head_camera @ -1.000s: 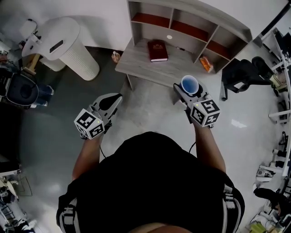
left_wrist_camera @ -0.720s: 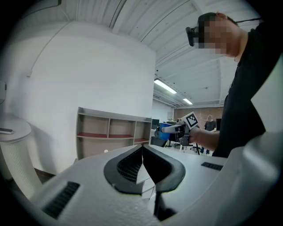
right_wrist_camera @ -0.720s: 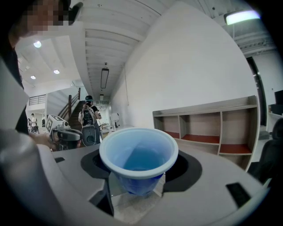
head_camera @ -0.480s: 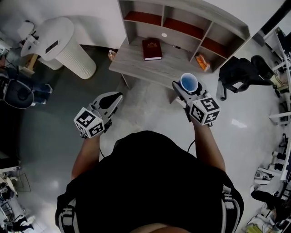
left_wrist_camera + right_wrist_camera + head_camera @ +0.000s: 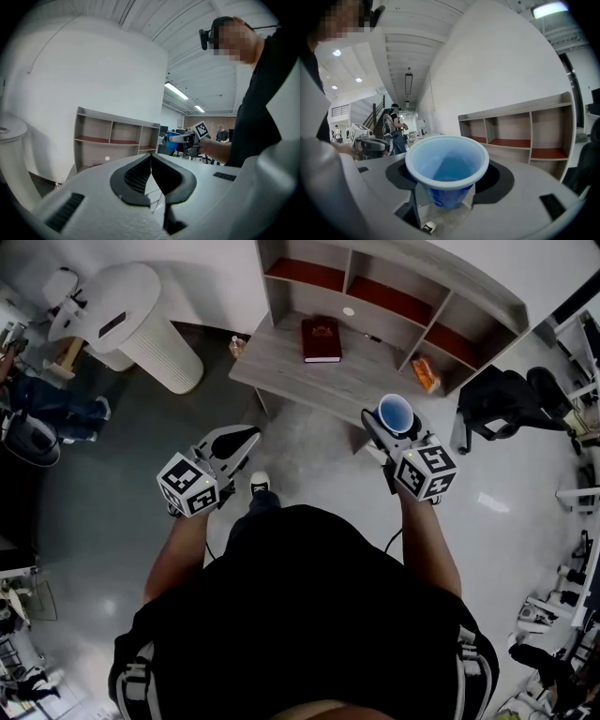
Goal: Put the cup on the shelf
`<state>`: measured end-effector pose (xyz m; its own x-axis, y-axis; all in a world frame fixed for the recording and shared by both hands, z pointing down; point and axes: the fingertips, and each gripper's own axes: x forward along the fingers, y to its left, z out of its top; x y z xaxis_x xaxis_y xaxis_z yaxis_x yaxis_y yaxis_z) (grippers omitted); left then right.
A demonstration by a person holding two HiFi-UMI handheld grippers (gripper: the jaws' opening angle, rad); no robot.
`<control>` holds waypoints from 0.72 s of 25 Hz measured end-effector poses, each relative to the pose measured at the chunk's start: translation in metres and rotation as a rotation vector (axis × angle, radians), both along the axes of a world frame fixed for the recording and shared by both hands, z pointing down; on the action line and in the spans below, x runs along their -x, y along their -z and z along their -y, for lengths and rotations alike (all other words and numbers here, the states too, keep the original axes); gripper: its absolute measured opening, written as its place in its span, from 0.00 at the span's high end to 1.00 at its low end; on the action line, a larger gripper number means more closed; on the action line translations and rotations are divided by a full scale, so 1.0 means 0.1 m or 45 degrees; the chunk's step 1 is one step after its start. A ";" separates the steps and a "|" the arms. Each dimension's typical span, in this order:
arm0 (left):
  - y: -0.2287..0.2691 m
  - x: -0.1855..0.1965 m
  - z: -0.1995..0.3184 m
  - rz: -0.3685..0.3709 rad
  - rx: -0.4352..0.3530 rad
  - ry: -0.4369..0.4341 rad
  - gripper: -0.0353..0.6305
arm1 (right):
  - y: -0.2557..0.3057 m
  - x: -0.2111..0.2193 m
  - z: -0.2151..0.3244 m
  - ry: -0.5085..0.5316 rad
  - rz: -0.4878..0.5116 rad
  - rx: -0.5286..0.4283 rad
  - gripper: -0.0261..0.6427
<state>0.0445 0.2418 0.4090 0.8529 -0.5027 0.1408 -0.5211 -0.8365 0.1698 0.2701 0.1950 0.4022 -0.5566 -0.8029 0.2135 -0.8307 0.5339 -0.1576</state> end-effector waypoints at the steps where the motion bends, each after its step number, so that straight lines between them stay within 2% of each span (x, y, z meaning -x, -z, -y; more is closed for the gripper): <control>1: -0.01 0.01 0.03 0.001 0.000 0.001 0.92 | 0.00 0.01 0.03 -0.002 -0.001 -0.001 0.50; 7: -0.05 0.06 0.31 -0.016 0.000 -0.025 0.92 | -0.09 0.11 0.28 -0.014 -0.021 0.017 0.50; 18: -0.11 0.52 1.18 -0.014 0.014 -0.090 0.92 | -0.10 0.57 1.06 -0.071 -0.023 0.029 0.50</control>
